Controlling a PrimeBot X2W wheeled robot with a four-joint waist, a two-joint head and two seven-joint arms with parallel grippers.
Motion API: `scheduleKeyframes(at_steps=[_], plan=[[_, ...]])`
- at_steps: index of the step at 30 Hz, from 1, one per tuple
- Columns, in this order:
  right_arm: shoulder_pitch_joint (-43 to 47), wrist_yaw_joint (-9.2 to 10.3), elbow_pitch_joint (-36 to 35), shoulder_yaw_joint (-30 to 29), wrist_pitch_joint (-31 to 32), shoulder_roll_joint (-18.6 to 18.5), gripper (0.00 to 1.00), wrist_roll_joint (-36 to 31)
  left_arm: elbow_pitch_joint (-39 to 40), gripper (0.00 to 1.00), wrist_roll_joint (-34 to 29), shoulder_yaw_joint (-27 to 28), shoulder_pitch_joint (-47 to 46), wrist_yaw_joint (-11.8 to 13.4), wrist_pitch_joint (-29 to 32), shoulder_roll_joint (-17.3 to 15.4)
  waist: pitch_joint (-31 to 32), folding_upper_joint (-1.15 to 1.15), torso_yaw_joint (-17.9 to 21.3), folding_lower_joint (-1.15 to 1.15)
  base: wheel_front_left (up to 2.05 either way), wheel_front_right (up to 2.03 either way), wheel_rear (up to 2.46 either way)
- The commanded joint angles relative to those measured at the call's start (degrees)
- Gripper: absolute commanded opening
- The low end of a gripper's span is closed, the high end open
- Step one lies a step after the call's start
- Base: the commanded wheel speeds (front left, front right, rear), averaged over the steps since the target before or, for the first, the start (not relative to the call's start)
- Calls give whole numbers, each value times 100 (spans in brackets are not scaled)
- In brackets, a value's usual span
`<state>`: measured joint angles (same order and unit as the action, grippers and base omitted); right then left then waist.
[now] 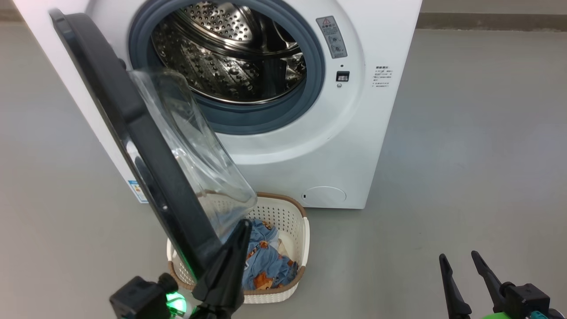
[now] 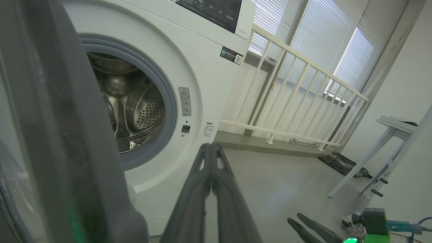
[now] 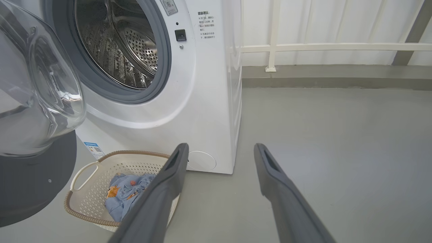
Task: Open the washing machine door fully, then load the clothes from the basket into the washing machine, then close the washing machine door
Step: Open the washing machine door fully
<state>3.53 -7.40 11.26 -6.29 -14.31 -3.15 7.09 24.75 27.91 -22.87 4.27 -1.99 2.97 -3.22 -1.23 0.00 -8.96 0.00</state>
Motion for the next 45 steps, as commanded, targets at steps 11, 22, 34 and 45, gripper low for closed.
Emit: scheduleKeyframes(at_steps=[11,22,34,45], plan=[[-197,-9,-99,82,-69,2,100,-43,-28,0,19,-66,-95,149,546,-88,-242,0,-73,0,0,0,0],[-261,-9,-60,85,-69,2,100,-56,-63,0,-45,-29,-107,392,601,-86,-342,0,-465,0,0,0,0],[-276,-9,-34,114,-69,-77,100,-45,-209,0,40,-1,-184,661,455,-30,-365,0,-998,0,0,0,0],[-267,-9,-2,124,-69,-56,100,-37,-360,0,13,160,-222,867,364,-27,-434,0,-1658,0,0,0,0]])
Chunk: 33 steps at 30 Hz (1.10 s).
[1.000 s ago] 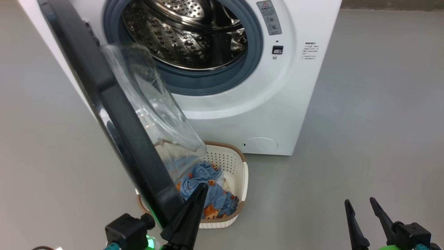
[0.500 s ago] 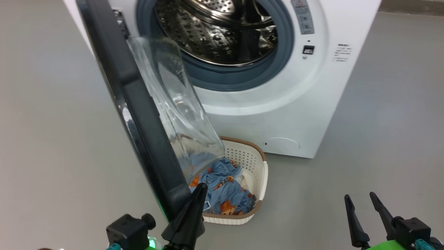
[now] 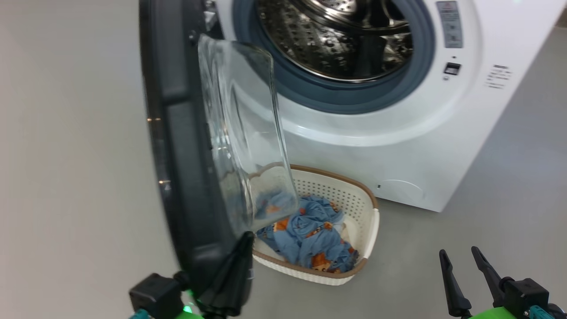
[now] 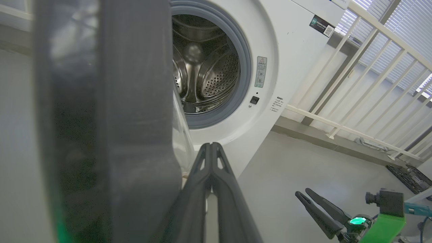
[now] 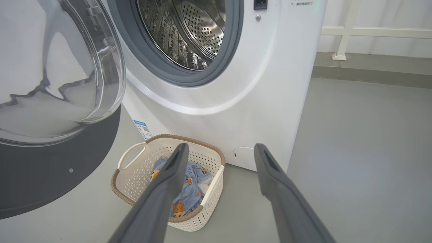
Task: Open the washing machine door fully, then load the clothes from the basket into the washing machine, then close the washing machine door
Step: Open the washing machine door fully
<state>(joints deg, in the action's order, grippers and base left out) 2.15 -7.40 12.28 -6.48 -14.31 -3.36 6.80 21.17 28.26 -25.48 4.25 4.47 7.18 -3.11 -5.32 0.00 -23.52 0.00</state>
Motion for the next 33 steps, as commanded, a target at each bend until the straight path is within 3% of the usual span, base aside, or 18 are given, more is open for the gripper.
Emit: scheduleKeyframes(at_steps=[1,10,17,33], plan=[[-136,-9,-99,148,-69,-33,100,-6,-35,0,-28,460,-227,254,-78,-37,-29,0,-251,0,0,0,0],[-154,-9,-75,146,-69,-29,100,-19,-238,0,36,967,-257,543,-305,-61,-78,0,-610,0,0,0,0],[-160,-9,-61,194,-69,-19,100,-23,-725,0,263,1541,-472,684,-633,-68,-122,0,-678,0,0,0,0],[-76,-9,8,245,-69,-82,100,-2,-3211,0,590,2699,-1773,758,-1688,-313,-148,0,-301,0,0,0,0]])
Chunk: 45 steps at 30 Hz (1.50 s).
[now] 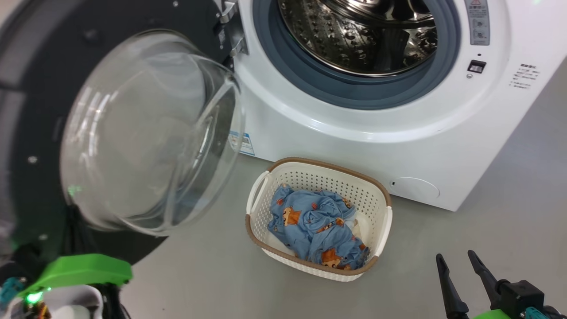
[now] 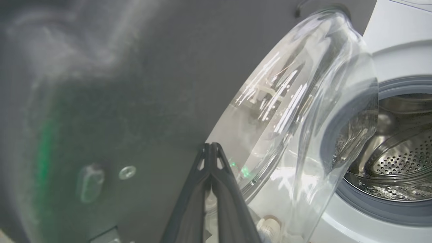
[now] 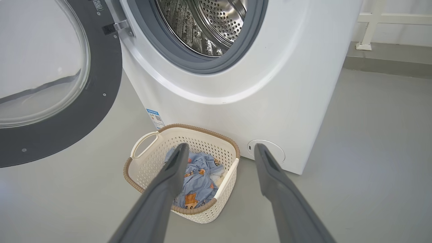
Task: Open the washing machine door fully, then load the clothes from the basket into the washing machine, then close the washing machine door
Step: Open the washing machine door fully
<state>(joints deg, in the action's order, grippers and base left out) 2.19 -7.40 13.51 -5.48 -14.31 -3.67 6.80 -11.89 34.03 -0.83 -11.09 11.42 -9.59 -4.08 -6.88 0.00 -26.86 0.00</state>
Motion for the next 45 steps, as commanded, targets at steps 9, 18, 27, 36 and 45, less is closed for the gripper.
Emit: scheduleKeyframes(at_steps=[9,18,27,36,45], plan=[[-11,-9,-84,163,-69,-50,100,1,-1386,0,60,783,-1006,-159,-506,-370,92,0,149,0,0,0,0],[-28,-9,-22,215,-69,-79,100,16,-2200,0,-456,1305,-1584,-377,-539,-506,155,0,203,0,0,0,0],[-5,-9,15,239,-69,-53,100,38,-2495,0,-946,1859,-1752,-592,-540,-362,229,0,291,0,0,0,0],[29,-9,28,226,-69,-7,100,72,-1921,0,-884,2012,-1370,-819,-541,62,354,0,353,0,0,0,0],[30,-9,-18,274,-69,10,100,78,20,95,-569,1150,-528,-652,-540,117,390,0,551,0,0,0,0]])
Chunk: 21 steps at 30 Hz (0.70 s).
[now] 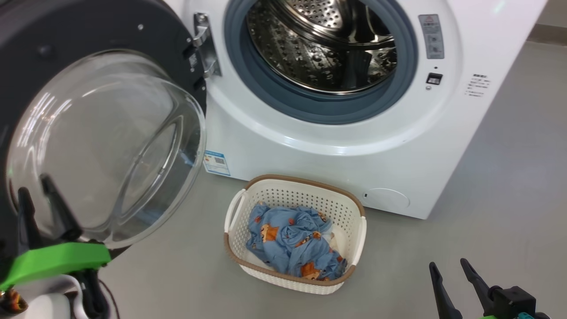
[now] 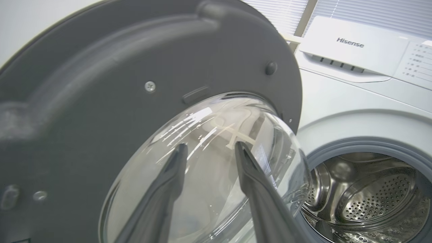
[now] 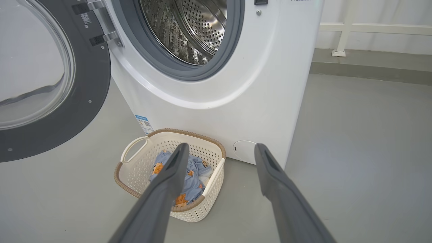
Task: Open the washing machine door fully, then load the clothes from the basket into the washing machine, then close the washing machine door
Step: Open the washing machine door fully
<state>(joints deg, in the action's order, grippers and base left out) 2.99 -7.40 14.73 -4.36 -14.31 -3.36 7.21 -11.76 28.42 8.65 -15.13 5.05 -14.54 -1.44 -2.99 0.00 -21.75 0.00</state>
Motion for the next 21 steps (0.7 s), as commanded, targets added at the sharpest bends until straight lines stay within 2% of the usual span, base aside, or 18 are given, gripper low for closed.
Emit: scheduleKeyframes(at_steps=[1,6,9,14,21], plan=[[-54,-9,-151,160,-69,-20,100,35,297,100,-1,75,-4,49,-29,-146,-1,0,85,0,0,0,0],[-99,-9,-235,167,-69,-5,100,18,1514,100,-30,-502,482,178,202,-145,-32,0,391,0,0,0,0],[-153,-9,-295,184,-69,9,100,25,1795,100,-155,-873,700,98,316,-144,-59,0,629,0,0,0,0],[-231,-9,-413,248,-69,32,100,29,1538,100,-306,-1287,929,-151,305,-200,-90,0,1091,0,0,0,0],[-292,-9,-522,269,-69,44,100,-1,898,100,-575,-1410,1067,-512,66,-505,-158,0,1705,0,0,0,0]])
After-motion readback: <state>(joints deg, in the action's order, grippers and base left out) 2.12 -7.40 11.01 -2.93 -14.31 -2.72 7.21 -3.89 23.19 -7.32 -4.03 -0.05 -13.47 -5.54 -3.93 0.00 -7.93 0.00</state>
